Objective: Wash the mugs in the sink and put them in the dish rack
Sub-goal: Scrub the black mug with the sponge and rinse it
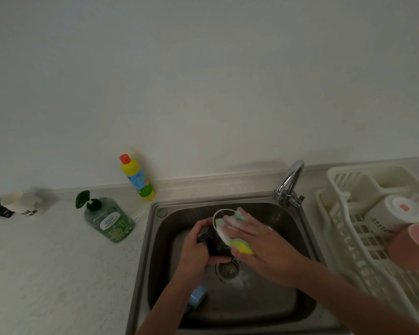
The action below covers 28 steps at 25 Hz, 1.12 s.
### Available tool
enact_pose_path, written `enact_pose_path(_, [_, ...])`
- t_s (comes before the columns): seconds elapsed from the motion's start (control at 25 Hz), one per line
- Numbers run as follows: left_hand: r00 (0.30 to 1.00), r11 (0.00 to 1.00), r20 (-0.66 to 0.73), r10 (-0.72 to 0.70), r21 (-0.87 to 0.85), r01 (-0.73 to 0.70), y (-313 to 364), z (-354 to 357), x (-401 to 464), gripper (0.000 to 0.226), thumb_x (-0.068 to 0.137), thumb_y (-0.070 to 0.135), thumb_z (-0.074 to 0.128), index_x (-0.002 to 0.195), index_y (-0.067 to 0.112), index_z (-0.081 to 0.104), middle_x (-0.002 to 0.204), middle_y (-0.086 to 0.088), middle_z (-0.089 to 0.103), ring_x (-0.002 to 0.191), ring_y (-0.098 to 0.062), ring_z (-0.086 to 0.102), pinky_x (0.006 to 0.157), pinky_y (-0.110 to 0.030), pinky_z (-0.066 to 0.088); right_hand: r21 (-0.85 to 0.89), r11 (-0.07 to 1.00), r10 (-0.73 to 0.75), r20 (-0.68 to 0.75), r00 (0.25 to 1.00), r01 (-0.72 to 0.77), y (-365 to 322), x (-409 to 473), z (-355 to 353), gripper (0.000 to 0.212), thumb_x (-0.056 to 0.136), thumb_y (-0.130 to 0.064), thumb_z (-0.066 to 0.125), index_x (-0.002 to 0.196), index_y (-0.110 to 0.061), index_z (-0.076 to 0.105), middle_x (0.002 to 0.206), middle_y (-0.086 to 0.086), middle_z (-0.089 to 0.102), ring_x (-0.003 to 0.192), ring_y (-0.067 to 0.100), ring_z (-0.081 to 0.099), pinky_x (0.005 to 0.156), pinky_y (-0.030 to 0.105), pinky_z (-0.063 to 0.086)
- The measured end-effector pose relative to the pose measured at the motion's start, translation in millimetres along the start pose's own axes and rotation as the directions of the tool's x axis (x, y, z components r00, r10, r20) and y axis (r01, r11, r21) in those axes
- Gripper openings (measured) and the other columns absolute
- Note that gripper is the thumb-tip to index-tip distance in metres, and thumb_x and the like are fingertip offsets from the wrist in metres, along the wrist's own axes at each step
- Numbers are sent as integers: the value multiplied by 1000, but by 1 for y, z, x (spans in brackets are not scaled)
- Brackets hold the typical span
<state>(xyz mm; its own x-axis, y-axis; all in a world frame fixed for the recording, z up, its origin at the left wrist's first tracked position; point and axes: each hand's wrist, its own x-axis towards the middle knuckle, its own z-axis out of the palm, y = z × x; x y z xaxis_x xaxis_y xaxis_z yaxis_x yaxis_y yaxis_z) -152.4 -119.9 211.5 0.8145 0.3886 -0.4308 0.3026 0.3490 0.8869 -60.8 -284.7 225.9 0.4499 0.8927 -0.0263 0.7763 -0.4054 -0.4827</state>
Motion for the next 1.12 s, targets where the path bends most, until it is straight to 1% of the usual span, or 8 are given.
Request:
enact_pose_path(0.08, [1000, 1000, 30, -8, -4, 8, 0, 6, -2, 42, 99, -8, 36, 121, 20, 59, 112, -8, 68, 91, -24, 73, 75, -51, 61, -31, 997, -66, -31, 997, 65, -6, 17, 1, 57, 103, -53, 28, 156, -36, 16, 162, -18, 8, 149, 2, -13, 120, 23, -10])
enact_pose_path(0.2, [1000, 999, 20, -8, 31, 7, 1, 9, -2, 39, 101, -5, 36, 119, 19, 61, 119, -8, 65, 92, -23, 72, 74, -53, 60, -102, 995, 5, -141, 990, -20, 13, 18, -9, 56, 104, -52, 25, 155, -30, 24, 162, -8, 20, 152, 9, -1, 125, 32, -2])
enact_pose_path(0.36, [1000, 1000, 24, -13, 8, 13, 2, 6, -3, 41, 100, -8, 35, 116, 19, 61, 119, -12, 64, 95, -29, 72, 75, -53, 60, -59, 997, -54, -44, 998, 51, 2, 6, 3, 59, 102, -57, 23, 156, -35, 18, 163, -16, 11, 151, 8, -10, 123, 29, -3])
enact_pose_path(0.52, [1000, 1000, 1, -18, 10, 18, -1, 9, -3, 41, 99, -8, 35, 116, 18, 62, 117, -9, 65, 89, -25, 73, 75, -55, 60, -104, 992, 69, -72, 995, -76, 10, 12, -8, 60, 101, -57, 21, 156, -36, 16, 164, -14, 8, 150, 10, -15, 125, 35, -1])
enact_pose_path(0.64, [999, 1000, -36, -14, -14, 14, -1, 7, 1, 41, 97, -11, 38, 119, 14, 62, 112, -12, 69, 88, -26, 73, 69, -49, 61, -80, 997, -20, 10, 1000, 21, -3, 1, 2, 63, 97, -64, 19, 155, -42, 9, 163, -19, 3, 149, 6, -18, 122, 28, -5])
enact_pose_path(0.88, [1000, 999, -1, -22, 34, 22, -3, 13, -3, 40, 98, -9, 36, 118, 14, 63, 114, -9, 67, 87, -22, 73, 73, -56, 60, -5, 997, 70, -27, 997, -71, 19, 3, -7, 55, 103, -53, 28, 155, -40, 16, 163, -20, 8, 148, 2, -16, 125, 37, 6])
enact_pose_path(1.0, [999, 1000, 17, -29, 12, 29, -6, 14, 1, 45, 97, -13, 34, 119, 15, 62, 114, -14, 69, 90, -28, 73, 76, -57, 59, 2, 999, -32, 37, 999, 32, 8, 0, -1, 57, 100, -56, 26, 154, -43, 9, 162, -24, 2, 148, 0, -18, 122, 30, -2])
enact_pose_path(1.12, [999, 999, -20, -48, -12, 48, -8, 14, 5, 43, 97, -10, 37, 116, 16, 64, 115, -11, 68, 98, -32, 70, 76, -57, 59, -32, 999, 33, -61, 998, -35, 18, 9, -7, 56, 102, -56, 25, 155, -39, 15, 163, -17, 10, 150, 5, -14, 125, 35, 0])
